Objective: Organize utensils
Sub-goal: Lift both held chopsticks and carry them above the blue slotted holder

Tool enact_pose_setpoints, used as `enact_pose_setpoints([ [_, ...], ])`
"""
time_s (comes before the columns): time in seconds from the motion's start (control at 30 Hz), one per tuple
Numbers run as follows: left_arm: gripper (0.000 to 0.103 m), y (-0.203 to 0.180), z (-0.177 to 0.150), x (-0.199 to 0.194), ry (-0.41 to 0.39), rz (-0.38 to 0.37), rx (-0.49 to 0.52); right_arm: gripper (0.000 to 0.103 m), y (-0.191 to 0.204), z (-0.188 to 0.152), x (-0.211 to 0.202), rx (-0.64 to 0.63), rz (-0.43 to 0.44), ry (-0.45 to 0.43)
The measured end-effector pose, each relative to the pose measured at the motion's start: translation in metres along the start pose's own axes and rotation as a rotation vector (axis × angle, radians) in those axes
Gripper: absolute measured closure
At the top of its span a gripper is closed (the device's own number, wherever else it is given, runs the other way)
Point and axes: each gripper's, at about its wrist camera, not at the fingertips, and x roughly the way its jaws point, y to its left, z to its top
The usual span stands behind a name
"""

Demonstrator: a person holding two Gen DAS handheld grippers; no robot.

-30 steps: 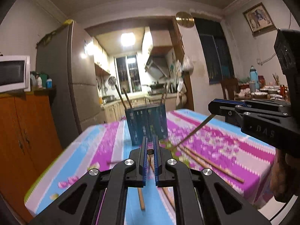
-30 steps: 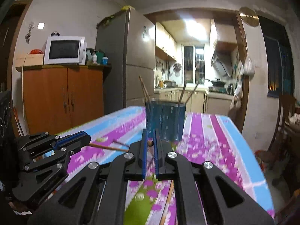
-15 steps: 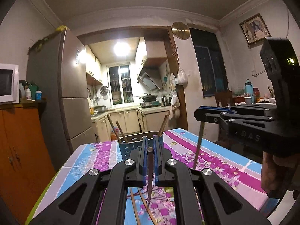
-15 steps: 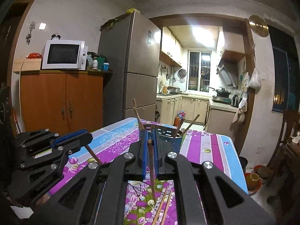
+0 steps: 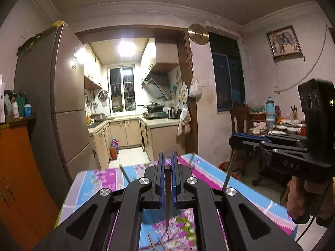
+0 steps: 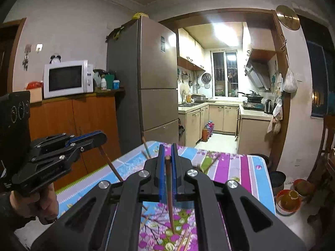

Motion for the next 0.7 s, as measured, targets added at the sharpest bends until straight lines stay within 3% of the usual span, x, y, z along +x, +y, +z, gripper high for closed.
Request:
enact_pose_setpoints([
  [0.33,0.096,0.032,0.083,0.040,-0.021,0.021,-0.052,0.099,-0.018,0.087,0.031,-0.001,-0.002,-0.047],
  [0.5,0.096,0.035,0.101,0.067,-0.021,0.041,-0.046,0.099,-0.031,0.110,0.061,-0.019,-0.033,-0.044],
  [0.7,0.096,0.044,0.099,0.106,0.020,0.058,-0.055,0.099,-0.051,0.108,0.098,0.015,-0.046,-0.009],
])
